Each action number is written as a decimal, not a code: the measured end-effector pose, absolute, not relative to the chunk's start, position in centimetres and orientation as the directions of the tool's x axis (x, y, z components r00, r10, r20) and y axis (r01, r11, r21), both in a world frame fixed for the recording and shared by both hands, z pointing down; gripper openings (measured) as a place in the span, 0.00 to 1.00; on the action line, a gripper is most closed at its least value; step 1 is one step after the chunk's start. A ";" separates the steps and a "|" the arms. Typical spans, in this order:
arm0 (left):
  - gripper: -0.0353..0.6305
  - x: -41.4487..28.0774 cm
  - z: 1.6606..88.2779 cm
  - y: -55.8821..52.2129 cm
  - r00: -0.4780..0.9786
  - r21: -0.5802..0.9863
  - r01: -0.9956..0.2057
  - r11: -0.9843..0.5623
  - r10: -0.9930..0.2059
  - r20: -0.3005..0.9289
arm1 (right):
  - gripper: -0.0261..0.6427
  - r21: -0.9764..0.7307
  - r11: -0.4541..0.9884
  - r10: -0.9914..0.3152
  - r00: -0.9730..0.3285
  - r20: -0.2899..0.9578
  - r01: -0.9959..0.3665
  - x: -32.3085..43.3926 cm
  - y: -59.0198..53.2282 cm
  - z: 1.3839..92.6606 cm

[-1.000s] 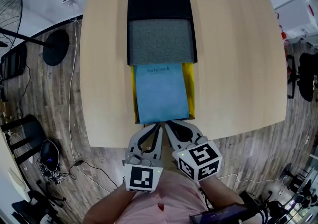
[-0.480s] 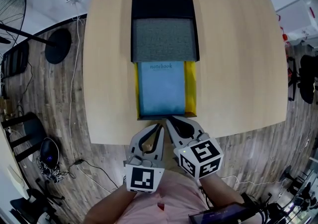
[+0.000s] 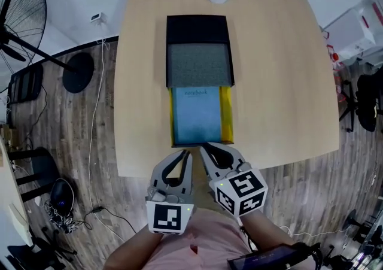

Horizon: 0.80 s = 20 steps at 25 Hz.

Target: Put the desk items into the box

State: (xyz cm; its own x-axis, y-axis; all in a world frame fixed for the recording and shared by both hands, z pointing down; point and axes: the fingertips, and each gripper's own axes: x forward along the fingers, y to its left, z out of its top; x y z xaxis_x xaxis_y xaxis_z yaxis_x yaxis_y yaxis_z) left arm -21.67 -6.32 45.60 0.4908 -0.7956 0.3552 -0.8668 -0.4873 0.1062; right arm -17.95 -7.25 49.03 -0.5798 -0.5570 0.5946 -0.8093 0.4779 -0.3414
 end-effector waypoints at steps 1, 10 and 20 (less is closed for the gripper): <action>0.09 -22.1 44.5 -6.5 0.482 0.093 -0.872 -0.481 -0.809 0.336 | 0.07 -0.333 0.488 -0.569 -0.583 0.580 -0.807 -18.2 -7.3 48.1; 0.09 -25.7 31.8 -7.5 0.415 -0.025 -0.908 -0.419 -0.904 0.106 | 0.08 -0.210 0.556 -0.712 -0.592 0.378 -0.804 -19.9 -9.0 36.6; 0.09 -29.6 20.8 -6.9 0.352 -0.101 -0.934 -0.341 -0.929 -0.113 | 0.07 0.026 0.560 -0.828 -0.558 0.058 -0.828 -21.8 -9.1 23.7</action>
